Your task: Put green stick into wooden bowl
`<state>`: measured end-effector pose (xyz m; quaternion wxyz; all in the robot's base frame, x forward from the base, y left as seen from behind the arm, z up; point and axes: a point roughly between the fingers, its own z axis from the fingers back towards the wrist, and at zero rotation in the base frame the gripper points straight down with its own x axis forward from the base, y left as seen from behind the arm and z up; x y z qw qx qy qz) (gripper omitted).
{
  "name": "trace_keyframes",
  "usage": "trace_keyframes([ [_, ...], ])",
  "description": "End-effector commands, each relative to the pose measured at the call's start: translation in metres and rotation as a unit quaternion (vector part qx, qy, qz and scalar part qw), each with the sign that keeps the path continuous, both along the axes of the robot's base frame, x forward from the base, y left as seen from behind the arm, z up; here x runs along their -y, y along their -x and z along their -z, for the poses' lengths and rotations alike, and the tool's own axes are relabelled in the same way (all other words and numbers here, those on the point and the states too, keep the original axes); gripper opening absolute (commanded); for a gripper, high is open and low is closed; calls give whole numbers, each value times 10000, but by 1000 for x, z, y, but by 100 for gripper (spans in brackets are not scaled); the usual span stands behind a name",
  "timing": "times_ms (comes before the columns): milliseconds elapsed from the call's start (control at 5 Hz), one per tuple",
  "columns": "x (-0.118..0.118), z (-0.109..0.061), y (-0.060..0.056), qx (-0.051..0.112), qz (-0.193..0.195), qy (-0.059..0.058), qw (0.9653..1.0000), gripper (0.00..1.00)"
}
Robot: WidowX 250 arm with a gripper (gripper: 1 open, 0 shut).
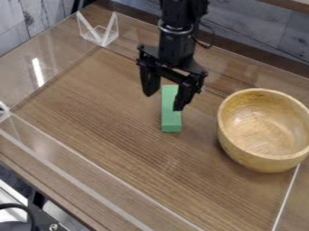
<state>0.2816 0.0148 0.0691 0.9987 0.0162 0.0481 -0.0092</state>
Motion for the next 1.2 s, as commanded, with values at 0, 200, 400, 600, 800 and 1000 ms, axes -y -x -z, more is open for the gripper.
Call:
trace_keyframes([
  [0, -5, -2, -7, 237, 13, -59, 9997, 100],
  [200, -5, 5, -9, 274, 25, -83, 9996, 100],
  [400, -5, 13, -11, 288, 16, -105, 9995, 100],
  [600, -5, 20, -12, 312, 5, -134, 9994, 100],
  [800, -5, 26, -13, 320, -26, -152, 9994, 100],
  [1000, -5, 32, -14, 311, -58, -169, 9994, 100],
])
